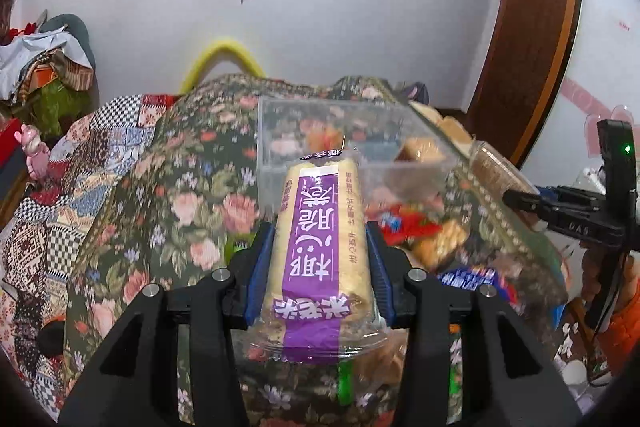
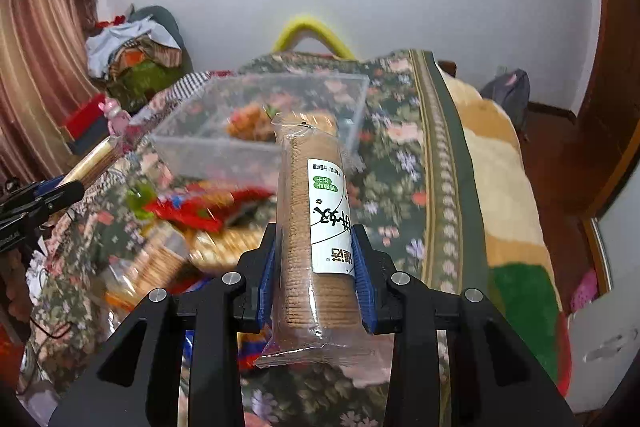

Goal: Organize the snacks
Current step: 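Lower purple bar into clear box with left tool while right tool places cracker roll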

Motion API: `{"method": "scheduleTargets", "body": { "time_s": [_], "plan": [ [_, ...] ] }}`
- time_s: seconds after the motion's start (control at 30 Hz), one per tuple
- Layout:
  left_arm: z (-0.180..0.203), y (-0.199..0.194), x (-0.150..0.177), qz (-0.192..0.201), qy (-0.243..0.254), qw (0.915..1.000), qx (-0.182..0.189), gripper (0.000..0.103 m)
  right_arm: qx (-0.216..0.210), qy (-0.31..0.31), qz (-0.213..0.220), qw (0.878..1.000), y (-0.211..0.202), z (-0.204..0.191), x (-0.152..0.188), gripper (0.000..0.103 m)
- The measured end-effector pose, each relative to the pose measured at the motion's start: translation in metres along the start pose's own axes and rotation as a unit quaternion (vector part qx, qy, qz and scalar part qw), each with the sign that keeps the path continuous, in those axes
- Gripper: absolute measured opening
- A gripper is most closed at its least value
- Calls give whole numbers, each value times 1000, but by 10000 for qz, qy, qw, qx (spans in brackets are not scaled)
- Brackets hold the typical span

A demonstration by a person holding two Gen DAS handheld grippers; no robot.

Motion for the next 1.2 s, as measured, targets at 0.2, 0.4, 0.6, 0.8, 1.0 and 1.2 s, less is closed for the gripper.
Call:
{"method": "scheduleTargets", "body": {
  "time_s": [0.2,0.4,0.6,0.8,1.0,1.2],
  "plan": [
    [-2,10,-21,149,12,9999,-29,45,-165,-137,142,9997,16,-18,-21,31],
    [-6,29,-40,209,13,9998,-24,45,-289,-196,181,9992,34,-33,-40,31],
    [-11,55,-56,151,-5,9999,-30,45,-379,-274,79,9989,56,-44,-54,31],
    [-16,82,-67,76,19,9999,-84,45,-479,-252,-159,9984,85,-46,-60,31],
    [-24,114,-74,-131,-23,9998,-133,45,-311,-383,-181,9986,100,-46,-68,31],
    [-28,140,-79,-275,8,9994,-214,45,-192,-462,-228,9985,115,-44,-78,31]
  ]
}}
Point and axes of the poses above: each gripper's, at about its wrist camera, not at the fingertips, and y roughly the way its jaws point, z to its right, x to its underside, the point moved 5 cm from there along y, roughly the way its jaws point, and after that the axes turned 4 degrees about y, right-handed, at the moved point
